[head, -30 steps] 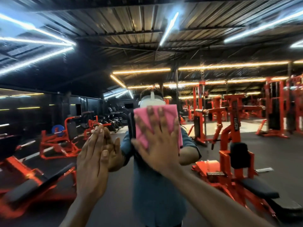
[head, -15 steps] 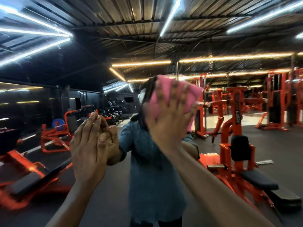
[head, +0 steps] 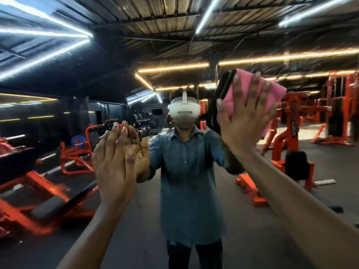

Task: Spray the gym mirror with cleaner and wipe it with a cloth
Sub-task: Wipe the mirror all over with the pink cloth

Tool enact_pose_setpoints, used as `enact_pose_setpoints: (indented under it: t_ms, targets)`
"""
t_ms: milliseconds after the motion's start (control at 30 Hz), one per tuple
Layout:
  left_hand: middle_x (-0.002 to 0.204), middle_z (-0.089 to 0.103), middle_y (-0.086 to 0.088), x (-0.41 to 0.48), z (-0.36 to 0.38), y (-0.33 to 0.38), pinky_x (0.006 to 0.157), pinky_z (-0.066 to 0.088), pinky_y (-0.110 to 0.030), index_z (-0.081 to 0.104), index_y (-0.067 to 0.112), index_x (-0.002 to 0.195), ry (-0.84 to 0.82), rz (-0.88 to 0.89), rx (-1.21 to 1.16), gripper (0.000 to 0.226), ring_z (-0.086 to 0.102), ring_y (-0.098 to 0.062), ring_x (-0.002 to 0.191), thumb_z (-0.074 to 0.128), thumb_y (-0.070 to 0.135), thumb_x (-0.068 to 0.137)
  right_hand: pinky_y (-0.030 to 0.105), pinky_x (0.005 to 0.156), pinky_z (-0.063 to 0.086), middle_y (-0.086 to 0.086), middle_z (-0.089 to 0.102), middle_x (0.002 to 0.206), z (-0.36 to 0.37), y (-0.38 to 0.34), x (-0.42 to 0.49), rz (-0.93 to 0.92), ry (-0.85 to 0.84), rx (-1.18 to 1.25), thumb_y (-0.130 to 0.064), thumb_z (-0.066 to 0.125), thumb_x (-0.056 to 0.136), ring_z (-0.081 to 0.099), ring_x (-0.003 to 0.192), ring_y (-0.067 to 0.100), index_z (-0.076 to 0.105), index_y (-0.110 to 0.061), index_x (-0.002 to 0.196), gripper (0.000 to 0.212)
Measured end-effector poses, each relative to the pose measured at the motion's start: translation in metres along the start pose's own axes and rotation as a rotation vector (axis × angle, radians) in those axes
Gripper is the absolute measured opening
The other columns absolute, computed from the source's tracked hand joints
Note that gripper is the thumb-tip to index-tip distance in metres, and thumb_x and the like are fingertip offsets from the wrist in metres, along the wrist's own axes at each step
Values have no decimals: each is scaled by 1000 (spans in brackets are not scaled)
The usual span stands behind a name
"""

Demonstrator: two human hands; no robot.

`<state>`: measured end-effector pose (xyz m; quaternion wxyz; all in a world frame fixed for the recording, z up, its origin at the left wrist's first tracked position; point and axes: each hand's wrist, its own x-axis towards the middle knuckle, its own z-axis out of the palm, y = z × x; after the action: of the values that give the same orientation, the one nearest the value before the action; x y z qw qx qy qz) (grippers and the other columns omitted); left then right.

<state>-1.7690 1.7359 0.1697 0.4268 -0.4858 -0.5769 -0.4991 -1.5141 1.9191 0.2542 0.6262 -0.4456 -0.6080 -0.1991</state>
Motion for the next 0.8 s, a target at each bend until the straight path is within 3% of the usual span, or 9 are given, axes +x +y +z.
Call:
enact_pose_setpoints:
  t_ms: [100, 267, 333, 400, 500, 567, 633, 667, 800]
  targets:
    - [166, 36, -4, 6, -14, -23, 125, 19, -46, 47, 11, 155, 3, -36, 35, 59, 29, -28, 154, 28, 40, 107, 70, 122, 7, 10, 0, 174, 7, -54, -9, -103, -6, -27, -72, 19, 102, 1, 160, 35, 14, -31, 166, 76]
    - [168, 33, -2, 1, -22, -61, 126, 21, -52, 42, 13, 158, -77, -75, 53, 61, 27, -26, 156, 26, 43, 107, 67, 121, 11, 1, 9, 174, 23, -59, -151, -1045, -273, -24, -65, 43, 101, 5, 161, 29, 22, -37, 164, 72]
    - [169, 32, -1, -2, -22, -69, 125, 23, -51, 40, 13, 159, -112, -51, 51, 60, 28, -26, 155, 27, 40, 107, 63, 124, 8, -4, 8, 174, 24, -49, -145, -1201, -341, -37, -69, 40, 101, 4, 161, 24, 20, -43, 163, 71]
    - [170, 30, -1, -4, -22, -74, 126, 23, -50, 38, 13, 160, -134, -22, 59, 60, 28, -26, 155, 26, 39, 107, 62, 126, 3, 0, 10, 174, 19, -58, -106, -1089, -271, -71, -73, 31, 100, 5, 161, 28, 19, -40, 164, 73]
    - [170, 29, 1, -3, -23, -76, 126, 22, -49, 37, 15, 161, -149, -23, 37, 60, 26, -23, 156, 26, 39, 107, 50, 125, -13, 8, 14, 173, 4, -77, -35, -540, -82, -32, -68, 19, 101, 11, 159, 32, 18, -34, 165, 72]
    - [170, 29, 2, -2, -27, -77, 126, 23, -50, 38, 14, 160, -155, -13, 20, 59, 26, -21, 157, 27, 38, 107, 55, 124, -10, 7, 6, 175, 3, -92, -14, -154, -4, 46, -68, 19, 102, 5, 161, 31, 15, -34, 166, 72]
    - [170, 28, 4, -3, -31, -79, 126, 22, -50, 37, 15, 161, -167, 1, 11, 59, 23, -17, 157, 27, 38, 107, 65, 125, -4, 7, -4, 174, 9, -113, -31, -54, -13, 32, -69, 15, 103, -1, 160, 34, 9, -33, 166, 73]
    - [170, 27, 5, -3, -33, -81, 127, 22, -50, 36, 16, 161, -176, 6, 8, 59, 22, -16, 158, 27, 38, 107, 68, 124, -1, 8, -8, 174, 14, -121, -54, -169, -60, 9, -68, 16, 103, -2, 160, 35, 7, -31, 166, 74]
    - [170, 29, 4, -1, -46, -96, 128, 19, -47, 36, 17, 161, -171, -25, 4, 60, 23, -17, 157, 27, 39, 107, 69, 121, 15, 1, 3, 175, 30, -111, -150, -1071, -290, -4, -65, 37, 103, 0, 161, 27, 16, -36, 165, 72]
